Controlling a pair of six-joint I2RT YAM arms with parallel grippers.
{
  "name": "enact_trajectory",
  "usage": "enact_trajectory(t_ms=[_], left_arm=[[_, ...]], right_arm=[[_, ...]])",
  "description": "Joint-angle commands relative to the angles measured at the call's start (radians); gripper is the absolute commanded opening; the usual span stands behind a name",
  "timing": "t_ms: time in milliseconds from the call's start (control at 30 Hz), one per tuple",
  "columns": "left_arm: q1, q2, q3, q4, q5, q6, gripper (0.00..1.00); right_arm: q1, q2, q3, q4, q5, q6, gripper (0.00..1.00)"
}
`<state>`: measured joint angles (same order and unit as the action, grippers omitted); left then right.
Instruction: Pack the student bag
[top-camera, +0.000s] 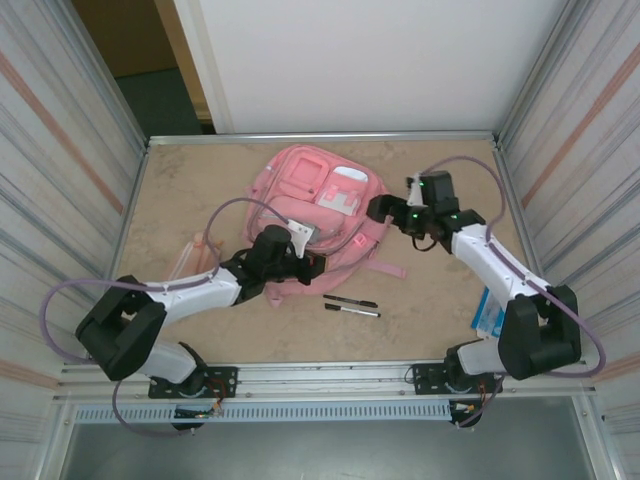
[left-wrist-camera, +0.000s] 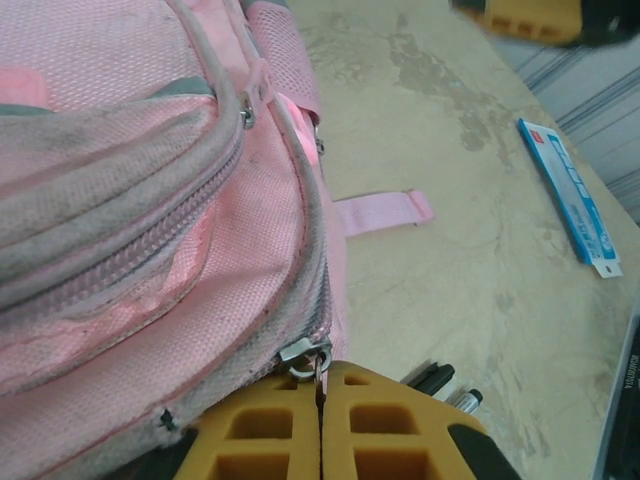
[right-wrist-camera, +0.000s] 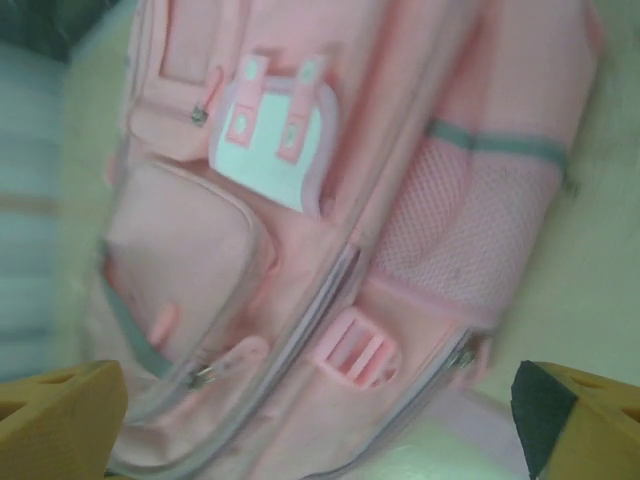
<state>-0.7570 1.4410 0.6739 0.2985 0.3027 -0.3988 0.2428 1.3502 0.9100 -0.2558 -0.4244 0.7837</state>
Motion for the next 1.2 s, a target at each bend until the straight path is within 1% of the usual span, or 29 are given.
enact_trajectory(t_ms=[0, 33, 100, 133, 167, 200, 233, 333, 433, 500, 633, 733, 900, 967, 1033, 1167], left_arm=[[-0.013, 0.027, 0.061, 0.076, 0.081, -0.002, 0.00], [-0.018, 0.037, 0.073, 0.077, 0.079, -0.006, 0.00], [-0.032, 0.052, 0.092, 0.077, 0.066, -0.008, 0.00], [-0.039, 0.061, 0.102, 0.075, 0.063, -0.007, 0.00], [-0.045, 0.069, 0.109, 0.074, 0.063, -0.005, 0.00], [-0.048, 0.077, 0.118, 0.070, 0.065, -0.003, 0.00], [-0.051, 0.083, 0.127, 0.065, 0.067, -0.005, 0.00], [-0.060, 0.091, 0.135, 0.066, 0.070, -0.008, 0.00], [-0.064, 0.089, 0.132, 0.072, 0.066, -0.008, 0.00], [-0.065, 0.083, 0.131, 0.072, 0.060, -0.011, 0.00], [-0.067, 0.072, 0.133, 0.054, 0.057, 0.001, 0.00], [-0.068, 0.064, 0.129, 0.057, 0.046, -0.004, 0.00], [-0.089, 0.050, 0.143, 0.049, 0.025, 0.004, 0.00], [-0.099, 0.049, 0.155, 0.022, 0.015, 0.015, 0.00], [-0.102, 0.049, 0.157, 0.011, 0.010, 0.012, 0.00], [-0.102, 0.035, 0.140, 0.015, -0.006, -0.006, 0.00]], right_arm=[[0.045, 0.003, -0.040, 0.075, -0.198, 0.512, 0.91], [0.079, 0.013, -0.005, 0.031, -0.174, 0.518, 0.90], [0.155, 0.036, 0.081, -0.101, -0.074, 0.525, 0.89], [0.189, 0.051, 0.112, -0.140, -0.040, 0.532, 0.86], [0.215, 0.064, 0.125, -0.149, -0.020, 0.536, 0.81], [0.241, 0.076, 0.135, -0.156, -0.001, 0.555, 0.71], [0.258, 0.089, 0.144, -0.180, 0.019, 0.583, 0.63], [0.275, 0.119, 0.154, -0.220, 0.057, 0.619, 0.50], [0.290, 0.114, 0.131, -0.207, 0.094, 0.681, 0.38], [0.303, 0.106, 0.125, -0.204, 0.113, 0.716, 0.37], [0.333, 0.112, 0.122, -0.195, 0.149, 0.735, 0.44], [0.349, 0.135, 0.121, -0.190, 0.141, 0.752, 0.44], [0.369, 0.160, 0.114, -0.187, 0.161, 0.783, 0.33], [0.376, 0.157, 0.112, -0.198, 0.169, 0.796, 0.31], [0.387, 0.144, 0.101, -0.205, 0.198, 0.818, 0.27], [0.379, 0.120, 0.075, -0.201, 0.233, 0.824, 0.16]])
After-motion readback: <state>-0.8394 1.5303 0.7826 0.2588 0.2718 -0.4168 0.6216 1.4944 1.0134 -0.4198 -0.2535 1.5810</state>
